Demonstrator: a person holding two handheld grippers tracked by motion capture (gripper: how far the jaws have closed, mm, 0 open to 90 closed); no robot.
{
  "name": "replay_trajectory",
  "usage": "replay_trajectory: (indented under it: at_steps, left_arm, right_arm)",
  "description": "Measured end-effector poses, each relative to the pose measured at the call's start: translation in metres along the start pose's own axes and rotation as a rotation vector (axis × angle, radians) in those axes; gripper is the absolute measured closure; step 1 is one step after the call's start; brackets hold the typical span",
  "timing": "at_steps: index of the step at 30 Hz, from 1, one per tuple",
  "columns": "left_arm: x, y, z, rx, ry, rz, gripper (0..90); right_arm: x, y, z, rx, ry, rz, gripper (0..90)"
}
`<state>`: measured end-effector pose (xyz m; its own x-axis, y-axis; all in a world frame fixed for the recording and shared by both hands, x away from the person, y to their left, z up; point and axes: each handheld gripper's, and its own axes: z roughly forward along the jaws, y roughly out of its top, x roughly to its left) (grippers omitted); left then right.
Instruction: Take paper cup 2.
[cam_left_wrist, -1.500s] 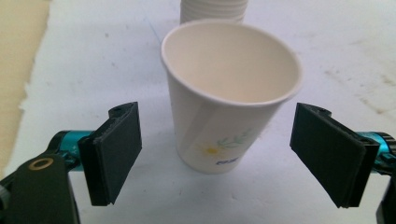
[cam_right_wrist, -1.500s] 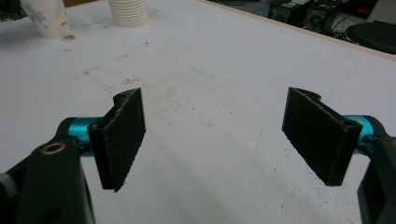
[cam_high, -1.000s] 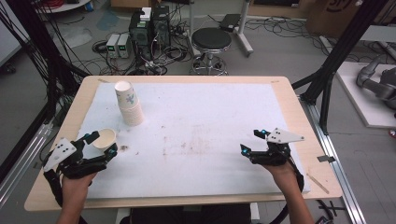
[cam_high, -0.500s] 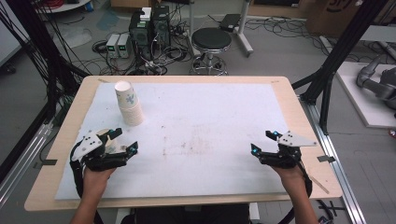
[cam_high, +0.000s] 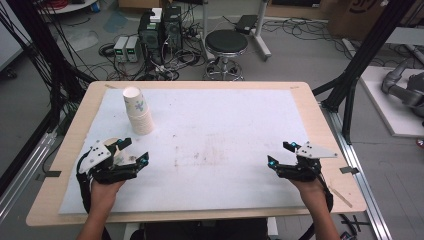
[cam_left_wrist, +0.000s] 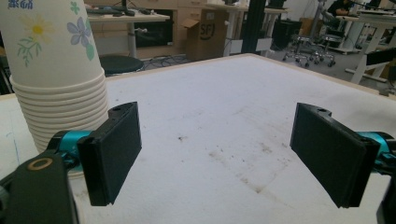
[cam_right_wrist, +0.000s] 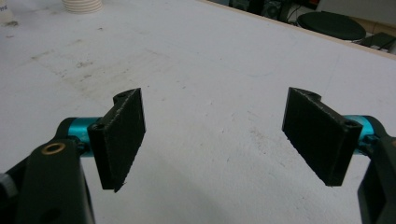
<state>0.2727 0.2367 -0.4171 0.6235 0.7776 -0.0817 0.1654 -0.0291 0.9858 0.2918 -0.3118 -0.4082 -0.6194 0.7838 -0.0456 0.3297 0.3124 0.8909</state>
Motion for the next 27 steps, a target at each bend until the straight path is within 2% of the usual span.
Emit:
replay_trajectory:
  at_steps: [15,19,23,27]
  left_arm:
    - [-0.005,0.001,-0.007,0.005,0.038,0.009,16.8]
    - [-0.005,0.003,-0.010,-0.006,0.046,-0.001,16.9]
    - [-0.003,0.007,-0.009,0.007,0.047,0.003,16.9]
    - [0.003,0.016,-0.006,0.005,0.052,-0.028,17.1]
  right_arm:
    - [0.001,0.002,0.004,0.005,0.023,-0.014,22.0]
    - [0.002,0.004,0.007,0.003,0.034,-0.016,22.0]
    - [0.002,0.005,0.008,0.001,0.039,-0.018,21.9]
    - [0.004,0.005,0.009,0.003,0.047,-0.015,21.9]
